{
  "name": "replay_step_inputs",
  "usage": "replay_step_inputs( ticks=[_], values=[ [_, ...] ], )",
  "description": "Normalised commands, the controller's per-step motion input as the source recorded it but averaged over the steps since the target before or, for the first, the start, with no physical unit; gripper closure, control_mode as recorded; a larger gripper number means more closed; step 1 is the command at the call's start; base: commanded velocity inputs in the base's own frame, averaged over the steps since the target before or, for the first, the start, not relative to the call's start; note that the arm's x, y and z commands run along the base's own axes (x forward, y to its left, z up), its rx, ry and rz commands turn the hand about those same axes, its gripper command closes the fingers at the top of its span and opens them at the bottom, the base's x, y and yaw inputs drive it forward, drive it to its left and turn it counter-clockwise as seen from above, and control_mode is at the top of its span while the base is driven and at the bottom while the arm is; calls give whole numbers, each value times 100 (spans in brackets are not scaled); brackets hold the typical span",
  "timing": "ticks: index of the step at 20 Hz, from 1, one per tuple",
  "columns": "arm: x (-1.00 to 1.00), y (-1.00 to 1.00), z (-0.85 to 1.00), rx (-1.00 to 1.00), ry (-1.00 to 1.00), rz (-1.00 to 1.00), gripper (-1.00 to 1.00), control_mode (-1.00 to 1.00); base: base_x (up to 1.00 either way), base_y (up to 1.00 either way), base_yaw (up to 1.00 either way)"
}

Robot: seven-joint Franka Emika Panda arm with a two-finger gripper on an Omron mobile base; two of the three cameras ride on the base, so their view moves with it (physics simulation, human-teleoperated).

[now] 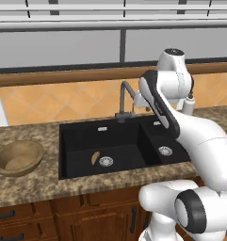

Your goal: Pick the sweet potato from the sink and place it in the bowl. Then pick the bowl and place it in the microwave. Then close the microwave door and press the start button.

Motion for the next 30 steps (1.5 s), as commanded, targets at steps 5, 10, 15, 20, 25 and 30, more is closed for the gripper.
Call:
replay_step_inputs(
  ticks=[5, 10, 15, 20, 25, 30],
  values=[
    [-19, 2, -13, -1, 3, -1, -100, -100, 0, 0, 0],
    [25, 85, -35, -7, 23, -10, -100, -100, 0, 0, 0],
    [64, 86, -37, -3, 10, -16, -100, -100, 0, 0, 0],
    [52, 45, -59, 0, 12, -16, -100, -100, 0, 0, 0],
    [15, 64, -94, -7, 14, -18, -100, -100, 0, 0, 0],
    [6, 14, -100, -14, 8, -20, -100, -100, 0, 0, 0]
  ],
)
